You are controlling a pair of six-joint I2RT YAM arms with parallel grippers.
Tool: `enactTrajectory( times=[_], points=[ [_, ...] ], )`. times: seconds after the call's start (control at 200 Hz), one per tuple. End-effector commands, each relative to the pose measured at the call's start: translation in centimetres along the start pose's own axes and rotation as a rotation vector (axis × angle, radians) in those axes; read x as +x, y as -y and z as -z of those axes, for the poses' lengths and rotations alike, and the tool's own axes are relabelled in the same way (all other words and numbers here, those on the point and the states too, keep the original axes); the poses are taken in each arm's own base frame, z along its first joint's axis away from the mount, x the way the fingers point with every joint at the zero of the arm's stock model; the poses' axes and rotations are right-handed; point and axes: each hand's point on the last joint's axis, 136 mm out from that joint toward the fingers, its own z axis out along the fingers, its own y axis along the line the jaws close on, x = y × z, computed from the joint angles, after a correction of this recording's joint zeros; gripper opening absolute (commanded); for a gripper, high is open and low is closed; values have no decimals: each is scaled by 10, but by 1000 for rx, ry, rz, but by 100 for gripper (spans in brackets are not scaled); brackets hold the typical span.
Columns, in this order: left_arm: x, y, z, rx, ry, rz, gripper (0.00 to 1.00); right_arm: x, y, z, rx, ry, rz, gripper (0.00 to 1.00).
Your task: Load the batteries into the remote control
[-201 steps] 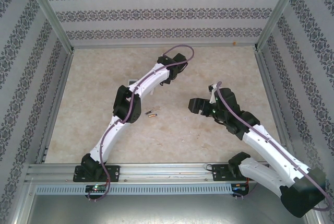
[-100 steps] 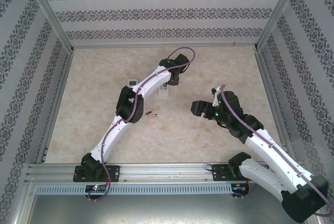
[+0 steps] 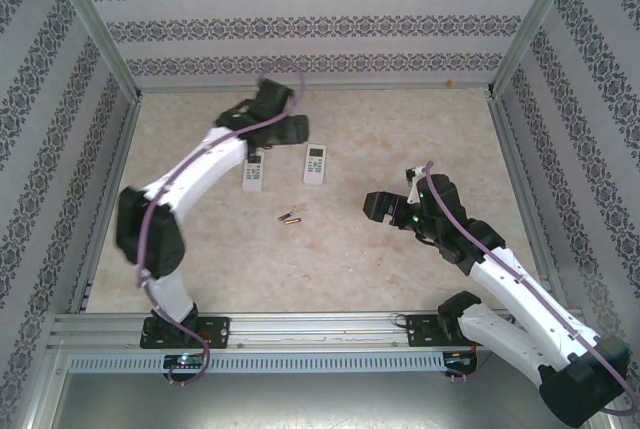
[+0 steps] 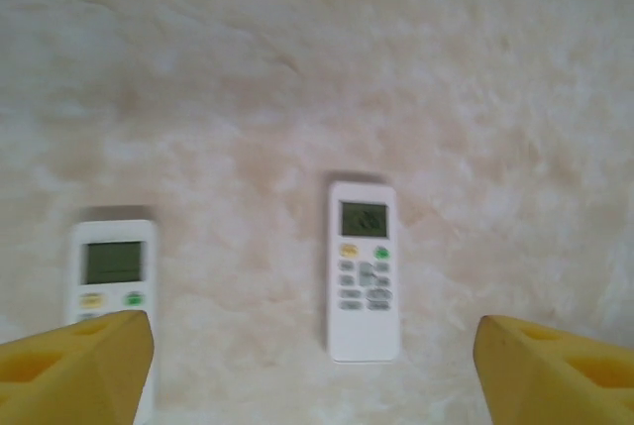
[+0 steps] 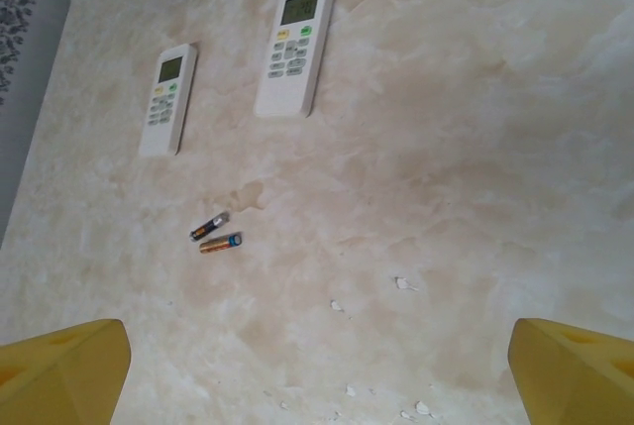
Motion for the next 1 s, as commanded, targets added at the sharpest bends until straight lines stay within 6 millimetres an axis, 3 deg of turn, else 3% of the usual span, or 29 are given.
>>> enactTrajectory(
  times=[0.0,0.13,0.52,0.714,0.994],
  points=[
    [15,-30,-15,20,-19,-26,92,5,-12,-6,-60,-20,9,98],
    [32,-67,-28,-55,-111,-90,100,6,-19,-11,-67,-44,20,98],
    [66,-105,-118,-145,-352,-96,100,6,-15,-13,-14,-53,5,98],
    [87,-121,-144,-216,-443,-80,87,11,-10,-14,3,-62,-12,98],
    [104,-134,-151,-260,-477,-79,73,8,-12,-13,0,-56,-19,98]
  ],
)
